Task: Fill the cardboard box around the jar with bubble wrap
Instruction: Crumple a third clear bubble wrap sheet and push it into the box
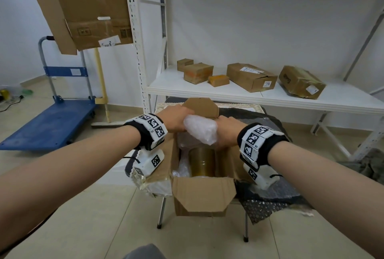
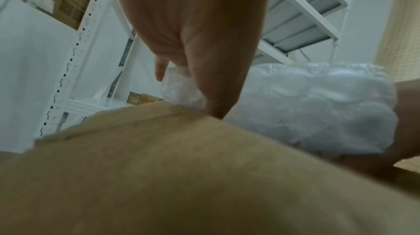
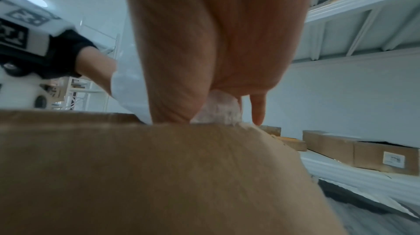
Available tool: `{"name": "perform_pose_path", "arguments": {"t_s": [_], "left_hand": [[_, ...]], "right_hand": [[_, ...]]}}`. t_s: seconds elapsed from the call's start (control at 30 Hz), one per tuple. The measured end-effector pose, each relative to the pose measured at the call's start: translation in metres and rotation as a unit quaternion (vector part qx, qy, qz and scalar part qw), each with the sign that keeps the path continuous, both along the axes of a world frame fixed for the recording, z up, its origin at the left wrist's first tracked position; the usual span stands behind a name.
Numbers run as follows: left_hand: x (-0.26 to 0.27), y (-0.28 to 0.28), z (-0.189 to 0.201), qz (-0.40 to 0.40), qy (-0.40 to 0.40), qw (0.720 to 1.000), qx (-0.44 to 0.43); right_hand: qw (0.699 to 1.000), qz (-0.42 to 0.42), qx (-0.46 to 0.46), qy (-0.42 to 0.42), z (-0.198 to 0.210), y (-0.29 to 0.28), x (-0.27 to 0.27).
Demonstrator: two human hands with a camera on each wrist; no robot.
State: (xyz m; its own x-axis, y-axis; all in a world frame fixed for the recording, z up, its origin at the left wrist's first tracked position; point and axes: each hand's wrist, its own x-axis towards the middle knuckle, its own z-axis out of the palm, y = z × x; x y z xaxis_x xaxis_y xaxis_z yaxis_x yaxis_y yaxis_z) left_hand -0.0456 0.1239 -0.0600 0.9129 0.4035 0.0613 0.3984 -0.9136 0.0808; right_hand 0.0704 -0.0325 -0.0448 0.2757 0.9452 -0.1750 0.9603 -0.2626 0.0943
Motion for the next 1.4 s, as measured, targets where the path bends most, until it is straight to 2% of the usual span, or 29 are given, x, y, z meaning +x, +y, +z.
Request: {"name": "perform_pose_path", "arguments": {"t_s": [0.07, 0.13, 0.17, 0.2, 0.27, 0.3, 0.33, 0.4, 0.57, 0.7, 0.87, 0.93, 1.03, 1.13, 1.2, 1.23, 1.33, 1.4], "left_hand": [[0.004, -0.002, -0.003, -0.007, 0.019, 1.0, 0.013], [0.005, -0.005, -0.003, -0.005, 0.033, 0.999, 0.018], [0.006, -0.005, -0.004, 0.001, 0.035, 0.999, 0.02], [0.007, -0.005, -0.004, 0.01, 0.037, 0.999, 0.022], [0.008, -0.005, -0.005, 0.029, 0.038, 0.999, 0.027], [0.008, -0.007, -0.006, 0.035, 0.039, 0.998, 0.03], [0.009, -0.008, -0.007, 0.042, 0.042, 0.998, 0.037], [0.011, -0.011, -0.008, 0.057, 0.045, 0.996, 0.048], [0.012, -0.012, -0.015, 0.063, 0.045, 0.995, 0.064], [0.011, -0.012, -0.024, 0.063, 0.055, 0.995, 0.06], [0.01, -0.015, -0.031, 0.039, 0.077, 0.994, 0.07], [0.007, -0.016, -0.029, 0.019, 0.08, 0.996, 0.037], [0.002, -0.016, -0.022, -0.006, 0.042, 0.998, -0.056], [-0.003, -0.012, -0.018, -0.028, 0.03, 0.997, -0.069], [-0.005, -0.01, -0.018, -0.033, 0.025, 0.998, -0.049], [-0.005, -0.008, -0.018, -0.033, 0.017, 0.999, -0.04], [-0.003, -0.007, -0.015, -0.025, -0.001, 1.0, -0.009], [-0.002, -0.005, -0.014, -0.021, 0.033, 0.999, 0.004]], "right_hand": [[1.0, 0.003, -0.013, -0.027, -0.005, 0.0, 0.003], [1.0, -0.005, 0.006, -0.02, -0.009, 0.003, 0.006], [1.0, -0.005, 0.021, 0.017, -0.008, 0.004, 0.007], [0.995, -0.004, 0.045, 0.089, -0.005, 0.002, 0.007], [0.957, -0.007, 0.124, 0.262, 0.001, -0.002, 0.008], [0.938, -0.005, 0.168, 0.303, 0.004, -0.004, 0.009], [0.93, 0.003, 0.212, 0.299, 0.008, -0.007, 0.009], [0.937, 0.025, 0.245, 0.25, 0.013, -0.009, 0.008], [0.982, 0.019, 0.12, 0.141, 0.01, -0.001, 0.001], [0.997, 0.001, 0.053, 0.056, 0.0, 0.006, 0.002], [1.0, 0.016, -0.012, 0.006, -0.002, 0.013, 0.002], [0.999, 0.021, -0.029, -0.018, -0.005, 0.015, 0.002], [0.993, 0.025, -0.071, -0.093, -0.012, 0.022, 0.004], [0.977, -0.013, -0.16, -0.139, -0.018, 0.023, 0.006], [0.974, -0.022, -0.174, -0.14, -0.016, 0.019, 0.006], [0.981, -0.019, -0.145, -0.124, -0.013, 0.018, 0.005], [0.999, 0.01, 0.019, -0.033, -0.002, 0.015, 0.002], [0.999, 0.032, 0.019, 0.035, 0.0, 0.013, -0.002]]}}
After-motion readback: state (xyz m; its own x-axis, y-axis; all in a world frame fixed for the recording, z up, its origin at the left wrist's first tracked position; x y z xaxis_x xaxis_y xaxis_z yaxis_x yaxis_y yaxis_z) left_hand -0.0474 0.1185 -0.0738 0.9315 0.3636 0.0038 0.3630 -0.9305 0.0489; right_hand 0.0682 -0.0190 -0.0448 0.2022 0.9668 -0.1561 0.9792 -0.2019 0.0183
